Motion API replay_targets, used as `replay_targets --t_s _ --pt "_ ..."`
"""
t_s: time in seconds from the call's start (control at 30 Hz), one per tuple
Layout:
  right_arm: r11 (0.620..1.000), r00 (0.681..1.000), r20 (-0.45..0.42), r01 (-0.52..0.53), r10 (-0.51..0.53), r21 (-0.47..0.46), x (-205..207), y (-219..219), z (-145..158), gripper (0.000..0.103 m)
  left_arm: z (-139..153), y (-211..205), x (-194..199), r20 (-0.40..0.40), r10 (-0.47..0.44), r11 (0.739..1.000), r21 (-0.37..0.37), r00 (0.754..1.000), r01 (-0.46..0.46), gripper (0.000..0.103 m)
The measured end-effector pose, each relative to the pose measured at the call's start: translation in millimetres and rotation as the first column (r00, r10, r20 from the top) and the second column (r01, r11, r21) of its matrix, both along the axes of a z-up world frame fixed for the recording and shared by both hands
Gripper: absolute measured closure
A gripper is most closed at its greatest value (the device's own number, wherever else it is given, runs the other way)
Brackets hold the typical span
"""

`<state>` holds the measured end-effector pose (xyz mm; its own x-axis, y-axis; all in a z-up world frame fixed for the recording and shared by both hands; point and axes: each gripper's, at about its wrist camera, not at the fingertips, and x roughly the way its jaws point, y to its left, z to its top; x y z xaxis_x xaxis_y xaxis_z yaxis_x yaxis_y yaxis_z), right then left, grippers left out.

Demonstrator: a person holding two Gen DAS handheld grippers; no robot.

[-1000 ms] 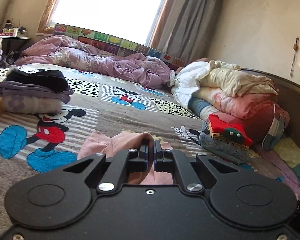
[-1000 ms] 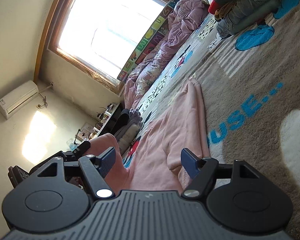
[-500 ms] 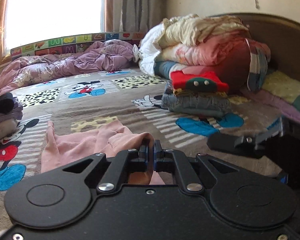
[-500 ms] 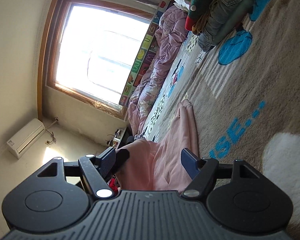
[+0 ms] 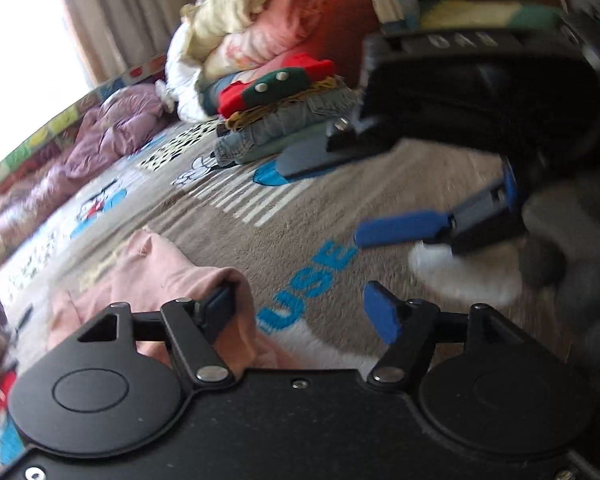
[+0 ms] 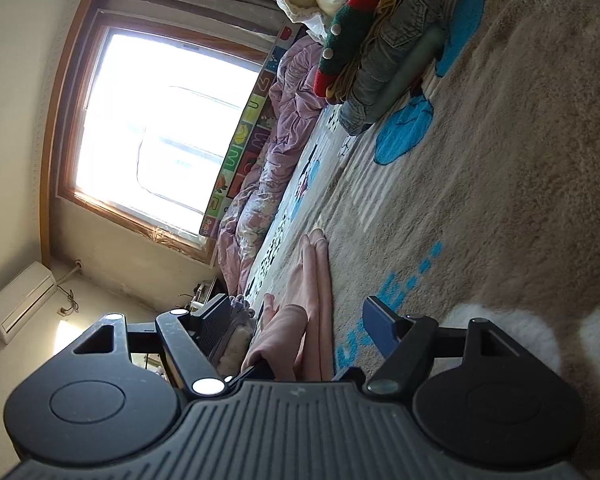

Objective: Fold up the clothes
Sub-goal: 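Lay the cuff onto the sweatshirt body and open the left tool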

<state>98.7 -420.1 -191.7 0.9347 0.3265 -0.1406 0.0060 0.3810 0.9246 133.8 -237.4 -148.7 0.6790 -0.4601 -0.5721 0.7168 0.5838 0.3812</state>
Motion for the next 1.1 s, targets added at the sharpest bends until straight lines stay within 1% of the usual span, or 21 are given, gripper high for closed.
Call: replay_targets --t_s 0.03,0.13,0.2,0.23,0.3,0.33,0.43,0.5,0.57,0.6,0.63,0.7,0.77,0.8,0.87,0.93,0.97,1.0,1.03,1.07,1.1 --pt "1.0 1.0 0.0 0.002 -0.002 -0.007 0 -1 1 0.03 -1 0 -3 0.007 -0.024 0.999 0.021 1.0 0.024 0.031" --pt "0.996 1.0 0.011 -0.003 0.004 -0.09 2 2 11 0.03 -12 -3 -5 0.03 -0.071 0.986 0.156 0.997 0.066 0.026" --pt "0.987 0.999 0.019 -0.039 0.043 -0.156 6 9 18 0.03 -17 -7 -7 0.088 -0.101 0.968 0.238 0.991 0.077 0.026" --pt "0.977 0.997 0.022 -0.067 0.073 -0.203 9 14 24 0.03 -16 -9 -8 0.112 -0.113 0.962 0.261 0.987 0.081 0.026" --pt "0.948 0.993 0.025 -0.1 0.113 -0.302 14 23 34 0.03 -10 -10 -14 0.204 -0.132 0.955 0.287 0.97 0.07 0.026" --pt "0.94 0.993 0.022 -0.1 0.113 -0.325 14 26 36 0.03 -9 -11 -14 0.219 -0.151 0.949 0.304 0.964 0.08 0.024" --pt "0.963 0.997 0.003 -0.074 0.077 -0.258 14 18 27 0.03 -9 -17 -16 0.268 -0.211 0.925 0.366 0.94 0.103 0.023" --pt "0.979 0.999 -0.006 -0.034 0.034 -0.2 14 8 19 0.03 -16 -20 -17 0.301 -0.267 0.893 0.435 0.916 0.118 0.023" --pt "0.993 1.0 -0.009 0.008 -0.009 -0.119 11 -5 10 0.03 -19 -23 -17 0.29 -0.308 0.873 0.465 0.906 0.148 0.023" --pt "0.996 1.0 -0.011 0.019 -0.02 -0.087 10 -9 6 0.03 -18 -24 -16 0.268 -0.309 0.874 0.459 0.912 0.161 0.023" --pt "0.998 0.999 -0.014 0.03 -0.031 -0.054 9 -14 2 0.03 -13 -20 -15 0.249 -0.288 0.891 0.423 0.925 0.163 0.023" --pt "0.998 0.999 -0.018 0.042 -0.043 -0.049 8 -19 0 0.03 -2 -10 -14 0.208 -0.244 0.924 0.345 0.947 0.162 0.023" --pt "0.996 0.999 -0.004 0.039 -0.039 -0.077 6 -20 5 0.03 10 14 -19 0.162 -0.181 0.963 0.231 0.97 0.141 0.023" --pt "0.995 1.0 0.005 0.03 -0.03 -0.096 6 -18 8 0.03 16 27 -21 0.148 -0.135 0.978 0.18 0.98 0.108 0.023" --pt "0.98 1.0 0.025 0.015 -0.01 -0.199 7 -10 20 0.03 27 55 -26 0.12 -0.043 0.996 0.083 0.992 0.033 0.023" --pt "0.926 0.998 0.056 0.006 0.016 -0.378 7 10 39 0.031 38 83 -30 0.086 0.05 0.999 -0.009 0.995 -0.049 0.023" --pt "0.872 0.997 0.072 -0.001 0.042 -0.489 6 26 49 0.031 42 96 -30 0.058 0.106 0.993 -0.06 0.993 -0.102 0.023" --pt "0.796 0.994 0.085 -0.005 0.071 -0.606 5 44 58 0.031 45 109 -30 0.026 0.16 0.982 -0.11 0.987 -0.156 0.022" --pt "0.699 0.989 0.095 -0.011 0.113 -0.715 4 66 63 0.031 48 122 -28 -0.012 0.214 0.964 -0.158 0.977 -0.213 0.022" --pt "0.587 0.983 0.099 -0.011 0.155 -0.809 2 88 69 0.032 48 137 -25 -0.058 0.265 0.939 -0.211 0.963 -0.271 0.021" --pt "0.497 0.978 0.089 -0.018 0.19 -0.868 2 106 68 0.033 47 151 -20 -0.106 0.299 0.914 -0.256 0.948 -0.316 0.021"
